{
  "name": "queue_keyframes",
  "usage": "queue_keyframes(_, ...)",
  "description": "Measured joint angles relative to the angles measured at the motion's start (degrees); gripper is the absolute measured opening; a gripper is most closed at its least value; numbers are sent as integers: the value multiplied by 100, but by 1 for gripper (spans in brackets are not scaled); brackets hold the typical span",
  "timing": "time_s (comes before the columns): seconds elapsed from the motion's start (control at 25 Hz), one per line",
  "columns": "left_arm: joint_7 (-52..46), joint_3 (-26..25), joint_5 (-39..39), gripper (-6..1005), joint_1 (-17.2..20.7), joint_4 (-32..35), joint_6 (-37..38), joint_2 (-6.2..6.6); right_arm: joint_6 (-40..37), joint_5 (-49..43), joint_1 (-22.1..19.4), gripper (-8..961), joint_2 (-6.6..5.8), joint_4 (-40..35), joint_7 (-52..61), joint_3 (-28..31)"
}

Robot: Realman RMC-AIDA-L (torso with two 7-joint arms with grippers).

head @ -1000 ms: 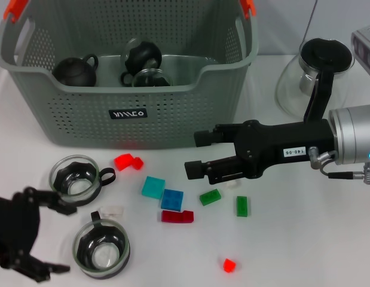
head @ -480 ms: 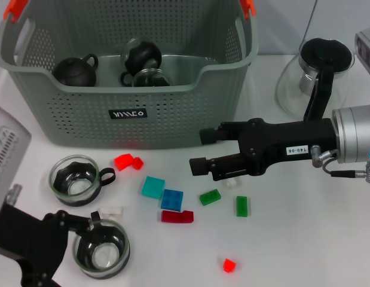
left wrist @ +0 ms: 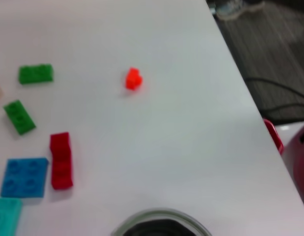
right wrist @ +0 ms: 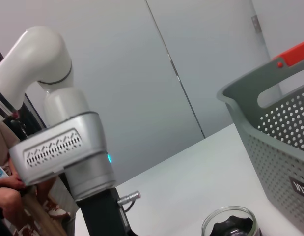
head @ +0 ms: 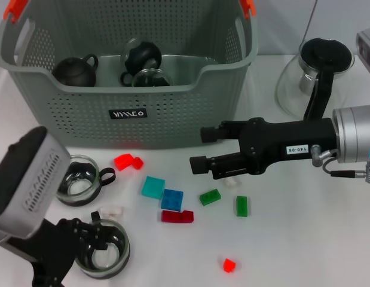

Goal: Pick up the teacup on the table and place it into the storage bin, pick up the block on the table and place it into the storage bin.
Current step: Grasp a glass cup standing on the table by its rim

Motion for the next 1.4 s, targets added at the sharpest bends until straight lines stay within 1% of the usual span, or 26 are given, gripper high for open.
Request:
queue_keyframes(0.4,-36,282,152,912,-8,-55,-96,-6,-2,0,1,930,33,0,-61,6)
queue_keyframes(0.6,-56,363,160,802,17,-108,-190,-7,-5,0,13,929,38,49,-89,13)
queue_keyframes(0.8,-69,439,168,807,28,-201,-276,-7,16,0,38,929,39,128,-143,10)
queue_keyframes(1.08,-142,448,178,764,20,-271,-291,-7,47,0,49,929,39,143,-150,-18)
queue_keyframes(1.4,-579,456,193,715,-45,-279,-370,2,70,0,49,929,39,143,-156,-15)
